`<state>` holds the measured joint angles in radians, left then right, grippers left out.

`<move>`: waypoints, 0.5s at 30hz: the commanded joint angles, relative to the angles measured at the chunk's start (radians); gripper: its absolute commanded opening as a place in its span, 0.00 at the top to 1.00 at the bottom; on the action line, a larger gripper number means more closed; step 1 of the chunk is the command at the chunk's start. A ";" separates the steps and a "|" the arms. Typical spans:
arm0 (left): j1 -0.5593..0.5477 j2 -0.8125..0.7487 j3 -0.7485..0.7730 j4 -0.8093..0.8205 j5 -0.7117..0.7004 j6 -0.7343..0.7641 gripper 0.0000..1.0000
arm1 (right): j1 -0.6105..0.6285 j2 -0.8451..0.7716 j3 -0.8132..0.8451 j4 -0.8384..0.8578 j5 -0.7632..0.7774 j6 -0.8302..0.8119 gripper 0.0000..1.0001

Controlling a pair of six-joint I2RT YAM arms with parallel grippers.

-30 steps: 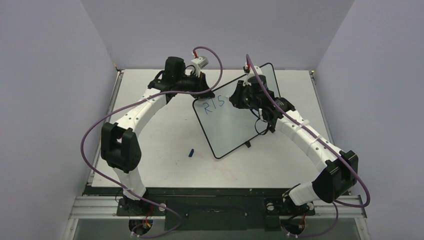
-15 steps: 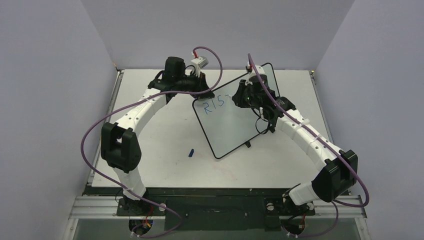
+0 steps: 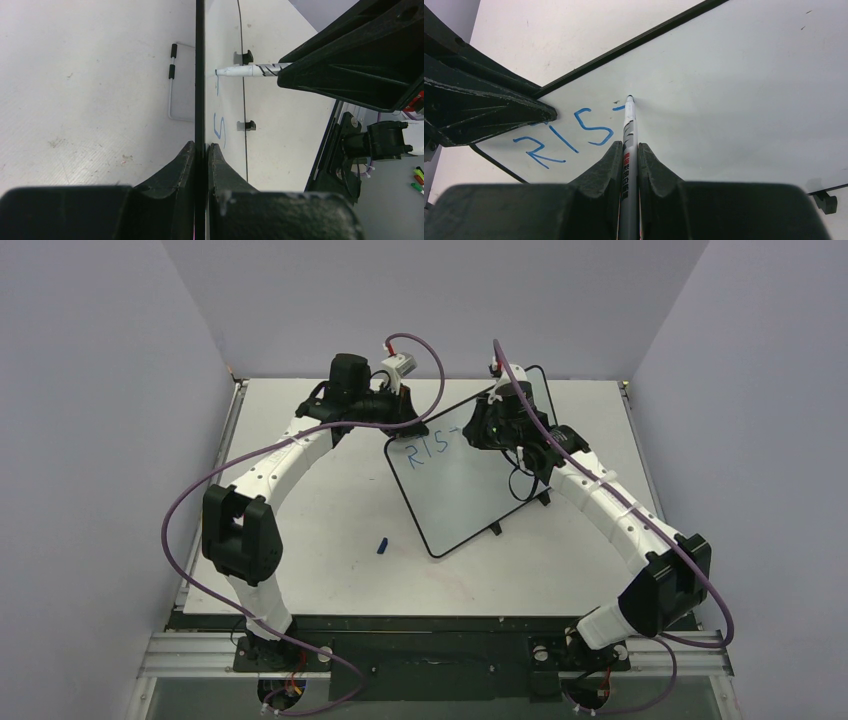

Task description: Write a sentence on the whiteboard

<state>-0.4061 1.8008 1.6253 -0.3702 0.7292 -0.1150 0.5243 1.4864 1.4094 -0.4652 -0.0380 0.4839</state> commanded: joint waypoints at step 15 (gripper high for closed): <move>-0.016 -0.053 0.017 0.054 0.024 0.076 1.00 | 0.060 0.021 0.013 0.050 0.013 0.004 1.00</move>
<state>-0.4057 1.8008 1.6253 -0.3717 0.7288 -0.1146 0.5705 1.4879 1.4101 -0.4622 -0.0227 0.4835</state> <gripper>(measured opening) 0.057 0.096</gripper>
